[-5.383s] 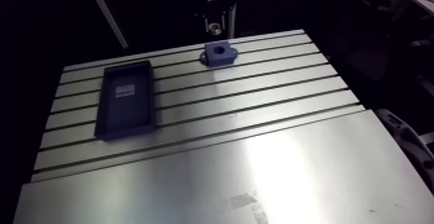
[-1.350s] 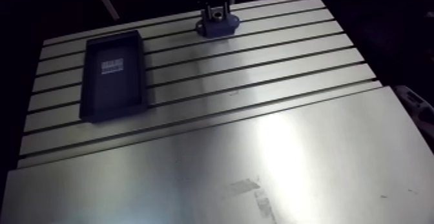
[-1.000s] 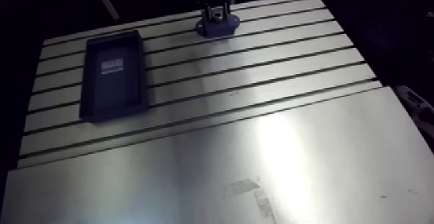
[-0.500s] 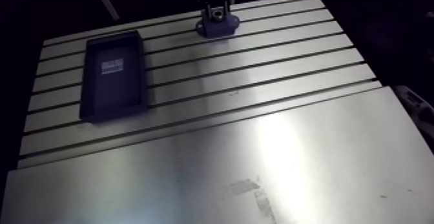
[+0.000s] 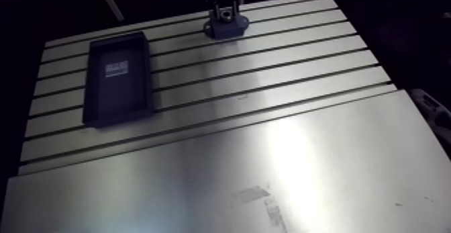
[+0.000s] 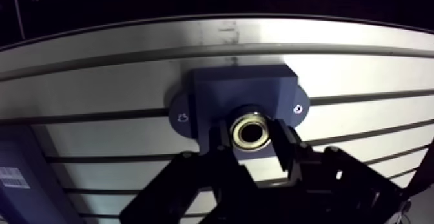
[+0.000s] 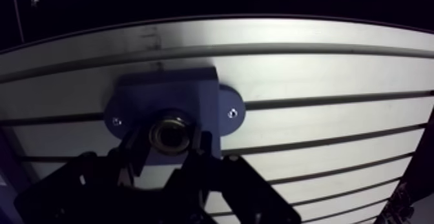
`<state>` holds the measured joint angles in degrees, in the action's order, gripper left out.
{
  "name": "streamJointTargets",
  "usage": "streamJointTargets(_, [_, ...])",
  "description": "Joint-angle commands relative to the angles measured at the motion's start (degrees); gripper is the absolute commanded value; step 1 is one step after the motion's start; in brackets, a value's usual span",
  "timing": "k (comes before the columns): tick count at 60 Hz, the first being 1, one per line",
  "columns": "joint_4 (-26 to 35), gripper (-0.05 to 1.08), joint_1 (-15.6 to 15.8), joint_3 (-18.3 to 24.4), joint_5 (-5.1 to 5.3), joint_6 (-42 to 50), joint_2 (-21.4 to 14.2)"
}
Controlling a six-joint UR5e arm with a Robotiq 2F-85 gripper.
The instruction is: Pick up the bearing and press it into the housing until flush.
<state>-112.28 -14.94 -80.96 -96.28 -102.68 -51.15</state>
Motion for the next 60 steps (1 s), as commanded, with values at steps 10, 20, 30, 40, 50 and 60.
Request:
streamJointTargets(10, [0.0, 0.63, 0.1, -0.1, 0.00, 0.1, 0.1])
streamJointTargets(20, [0.0, 0.63, 0.1, 0.0, 0.00, 0.1, 0.1])
streamJointTargets(30, [0.0, 0.63, 0.0, 0.0, -0.09, 0.1, 0.1])
streamJointTargets(40, [-0.1, 0.63, 0.0, -0.3, -0.09, 0.1, 0.1])
streamJointTargets(50, [-0.1, 0.63, 0.0, -0.3, -0.09, 0.1, 0.1])
streamJointTargets(60, [-0.1, 0.63, 0.0, -0.2, -0.09, 0.1, 0.1])
